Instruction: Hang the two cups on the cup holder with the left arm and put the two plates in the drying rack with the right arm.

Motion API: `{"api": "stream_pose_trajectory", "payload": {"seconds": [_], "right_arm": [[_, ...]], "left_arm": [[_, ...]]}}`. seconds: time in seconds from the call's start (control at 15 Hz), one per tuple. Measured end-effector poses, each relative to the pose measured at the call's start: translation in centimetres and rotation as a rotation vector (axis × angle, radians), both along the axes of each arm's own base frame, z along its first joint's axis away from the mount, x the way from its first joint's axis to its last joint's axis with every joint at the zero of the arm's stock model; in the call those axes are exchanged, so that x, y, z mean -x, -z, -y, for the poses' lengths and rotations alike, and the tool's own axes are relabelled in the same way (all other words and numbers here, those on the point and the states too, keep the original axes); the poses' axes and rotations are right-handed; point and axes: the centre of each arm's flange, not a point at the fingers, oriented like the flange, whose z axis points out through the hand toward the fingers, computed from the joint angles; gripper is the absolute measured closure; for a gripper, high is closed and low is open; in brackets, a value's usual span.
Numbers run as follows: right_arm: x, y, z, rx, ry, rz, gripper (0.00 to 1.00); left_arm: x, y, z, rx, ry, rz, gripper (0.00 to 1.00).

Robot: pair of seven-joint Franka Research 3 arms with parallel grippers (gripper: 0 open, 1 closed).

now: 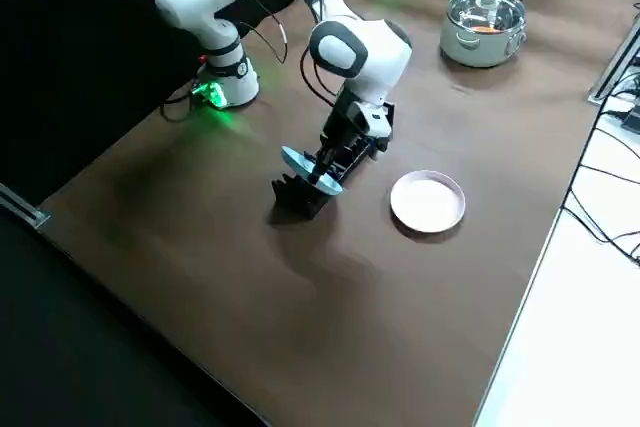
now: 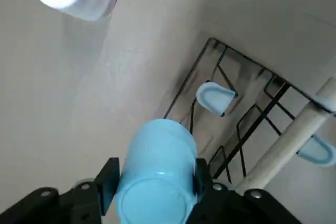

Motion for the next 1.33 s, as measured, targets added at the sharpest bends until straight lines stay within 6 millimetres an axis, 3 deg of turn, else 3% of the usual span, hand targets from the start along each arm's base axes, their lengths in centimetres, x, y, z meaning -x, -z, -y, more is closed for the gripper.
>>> {"api": "stream_pose_trajectory", "payload": {"seconds": [0.13,0.33,0.47,0.6,0.8,1.0,1.13,1.33], "right_arm": [[-0.1,0.1,-0.6,0.000,-0.007,-0.001,0.89],[-0.4,0.2,-2.4,0.007,-0.022,-0.004,0.57],[-0.6,-0.1,-2.4,0.009,-0.021,0.003,0.55],[-1.4,-1.1,-2.4,0.012,-0.023,0.032,0.55],[-3.8,-3.8,-3.4,0.000,-0.024,0.107,0.55],[-6.4,-5.2,-4.8,-0.143,0.091,0.195,0.55],[-8.6,-4.7,-5.2,-0.239,0.205,0.248,0.55],[-11.7,-0.9,-5.4,-0.313,0.401,0.326,0.55]], "left_arm": [[0.0,0.4,0.1,0.001,0.004,-0.005,0.37],[0.0,0.6,0.3,0.001,0.009,-0.002,0.36],[-0.1,0.6,0.5,0.001,0.011,0.003,0.26],[-0.2,0.4,0.5,0.001,0.010,0.011,0.22],[-0.5,-0.1,0.4,0.000,0.009,0.025,0.00],[-1.5,-1.7,0.1,-0.004,0.005,0.062,0.00],[-2.3,-3.1,-0.5,-0.017,0.018,0.094,0.00],[-3.1,-4.1,-3.0,-0.056,0.079,0.121,0.00]]}}
